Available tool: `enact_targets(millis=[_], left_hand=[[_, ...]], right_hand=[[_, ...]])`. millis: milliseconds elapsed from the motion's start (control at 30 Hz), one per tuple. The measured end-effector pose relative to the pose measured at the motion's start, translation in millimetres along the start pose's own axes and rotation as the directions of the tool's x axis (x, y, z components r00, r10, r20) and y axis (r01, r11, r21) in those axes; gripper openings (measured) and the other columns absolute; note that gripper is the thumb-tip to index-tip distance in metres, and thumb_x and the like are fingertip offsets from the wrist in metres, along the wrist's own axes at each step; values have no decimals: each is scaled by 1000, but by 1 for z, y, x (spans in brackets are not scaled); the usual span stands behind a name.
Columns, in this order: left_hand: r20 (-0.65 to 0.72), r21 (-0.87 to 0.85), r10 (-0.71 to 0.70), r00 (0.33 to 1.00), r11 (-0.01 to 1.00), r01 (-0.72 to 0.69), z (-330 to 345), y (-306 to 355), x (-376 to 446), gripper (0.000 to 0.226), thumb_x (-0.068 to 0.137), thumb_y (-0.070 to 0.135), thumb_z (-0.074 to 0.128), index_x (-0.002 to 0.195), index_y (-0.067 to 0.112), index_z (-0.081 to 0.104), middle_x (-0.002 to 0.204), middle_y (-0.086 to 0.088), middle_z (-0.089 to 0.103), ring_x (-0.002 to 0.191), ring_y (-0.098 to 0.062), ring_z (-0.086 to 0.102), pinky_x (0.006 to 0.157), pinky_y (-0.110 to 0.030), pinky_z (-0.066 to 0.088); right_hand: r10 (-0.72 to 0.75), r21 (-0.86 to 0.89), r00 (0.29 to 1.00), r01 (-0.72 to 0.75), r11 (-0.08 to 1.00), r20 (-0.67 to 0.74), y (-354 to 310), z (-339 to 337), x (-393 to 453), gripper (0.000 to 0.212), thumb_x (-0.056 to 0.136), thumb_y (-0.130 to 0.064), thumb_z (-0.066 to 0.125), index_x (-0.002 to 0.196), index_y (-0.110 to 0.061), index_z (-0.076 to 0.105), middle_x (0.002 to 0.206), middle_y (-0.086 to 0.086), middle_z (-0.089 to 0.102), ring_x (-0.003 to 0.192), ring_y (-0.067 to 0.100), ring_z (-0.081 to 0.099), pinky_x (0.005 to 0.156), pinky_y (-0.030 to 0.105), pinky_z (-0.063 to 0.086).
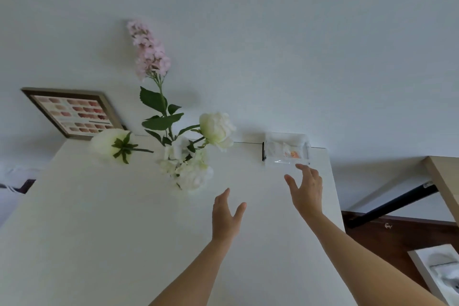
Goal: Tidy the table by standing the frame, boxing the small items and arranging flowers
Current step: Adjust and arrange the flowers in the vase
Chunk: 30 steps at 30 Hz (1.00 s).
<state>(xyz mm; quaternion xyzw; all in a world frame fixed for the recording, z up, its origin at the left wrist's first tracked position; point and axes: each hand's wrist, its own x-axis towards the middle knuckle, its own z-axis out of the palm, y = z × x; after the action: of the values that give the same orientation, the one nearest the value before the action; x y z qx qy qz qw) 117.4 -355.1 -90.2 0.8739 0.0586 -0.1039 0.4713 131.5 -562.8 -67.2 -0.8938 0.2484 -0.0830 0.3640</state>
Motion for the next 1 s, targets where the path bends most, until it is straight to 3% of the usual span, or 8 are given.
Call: enact_targets(millis=[167, 467, 667, 833, 933, 1000], left_hand=[[-67, -25, -52, 996, 998, 50, -63, -45, -8, 56, 87, 27, 62, 136, 7, 42, 135, -10, 51, 127, -21, 47, 105, -30, 37], [-58, -85, -57, 997, 995, 52, -167, -103, 21, 49, 85, 19, 65, 129, 8, 48, 131, -9, 57, 119, -22, 55, 94, -23, 39], [-10, -115, -20, 1000, 993, 19, -196, -109, 49, 48, 83, 19, 67, 127, 10, 51, 130, -9, 59, 116, -20, 58, 91, -25, 44], [57, -136, 28, 998, 990, -20, -195, -88, 75, 51, 83, 23, 68, 129, 14, 49, 134, -8, 57, 117, -22, 59, 96, -32, 47], [72, -161, 23, 997, 987, -11, -188, -75, 84, 56, 82, 24, 69, 132, 16, 46, 135, -9, 56, 118, -24, 59, 99, -38, 48], [73, -191, 25, 997, 982, -11, -182, -68, 88, 56, 83, 23, 68, 133, 16, 46, 136, -9, 55, 118, -25, 59, 100, -39, 48]], right_hand=[[34, -7, 997, -33, 999, 65, -22, 37, -44, 39, 90, -26, 63, 125, -11, 54, 125, 16, 56, 117, 33, 49, 100, 46, 41], [31, 4, 993, -32, 999, 111, -101, 118, -115, 35, 88, -22, 65, 120, -10, 56, 115, 12, 61, 104, 27, 58, 89, 37, 49], [84, -22, 990, -82, 996, 113, -138, 153, -127, 35, 87, -28, 66, 110, -3, 59, 108, 10, 65, 89, 16, 57, 75, 25, 42], [205, 39, 969, -212, 976, 139, -161, 167, -117, 46, 84, -38, 68, 113, -3, 61, 106, 11, 68, 92, 20, 62, 73, 21, 40], [275, 178, 948, -302, 936, 162, -167, 175, -108, 62, 80, -37, 72, 130, -7, 51, 122, 13, 60, 105, 25, 59, 87, 30, 50], [285, 236, 942, -322, 917, 179, -168, 178, -103, 72, 79, -38, 73, 139, -12, 42, 133, 10, 54, 119, 27, 54, 101, 37, 46]])
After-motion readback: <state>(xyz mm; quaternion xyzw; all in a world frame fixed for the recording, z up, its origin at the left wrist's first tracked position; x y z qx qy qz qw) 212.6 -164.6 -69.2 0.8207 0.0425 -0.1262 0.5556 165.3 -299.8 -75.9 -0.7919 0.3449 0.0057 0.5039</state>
